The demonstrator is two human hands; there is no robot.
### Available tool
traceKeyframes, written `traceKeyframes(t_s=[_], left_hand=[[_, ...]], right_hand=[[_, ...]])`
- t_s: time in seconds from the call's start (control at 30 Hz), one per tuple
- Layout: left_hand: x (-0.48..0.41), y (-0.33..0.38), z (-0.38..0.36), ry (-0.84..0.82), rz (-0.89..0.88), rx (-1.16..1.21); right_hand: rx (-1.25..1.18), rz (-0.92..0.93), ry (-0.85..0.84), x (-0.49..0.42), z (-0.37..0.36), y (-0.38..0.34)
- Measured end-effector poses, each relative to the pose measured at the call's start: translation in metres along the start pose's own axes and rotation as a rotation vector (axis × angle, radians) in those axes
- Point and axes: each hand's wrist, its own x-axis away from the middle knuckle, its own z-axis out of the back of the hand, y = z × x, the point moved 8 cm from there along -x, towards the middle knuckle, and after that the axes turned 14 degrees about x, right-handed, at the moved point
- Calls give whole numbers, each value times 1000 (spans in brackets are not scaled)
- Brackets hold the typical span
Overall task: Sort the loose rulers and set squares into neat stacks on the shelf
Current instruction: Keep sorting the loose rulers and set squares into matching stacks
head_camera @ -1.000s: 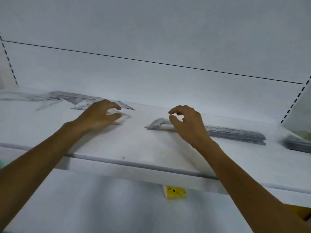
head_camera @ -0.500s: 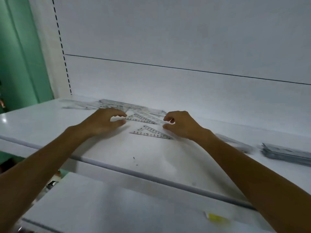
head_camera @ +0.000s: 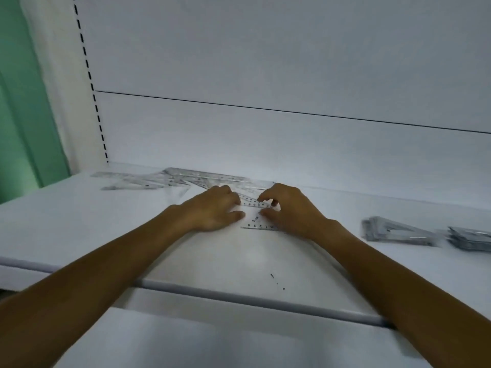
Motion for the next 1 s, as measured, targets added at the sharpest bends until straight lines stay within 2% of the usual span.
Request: traceKeyframes(t_s=[0.37,0.63,0.77,1.0], left_hand=[[68,29,2,161,49,-14],[122,53,-9,227,200,11],[146,70,-16,261,172,-79],[166,87,-15,254,116,-30]], right_hand=[[52,90,16,76,19,-22],[37,75,-24,129,34,-35],[141,105,-89,160,36,-32],[116,125,25,188,50,-29]])
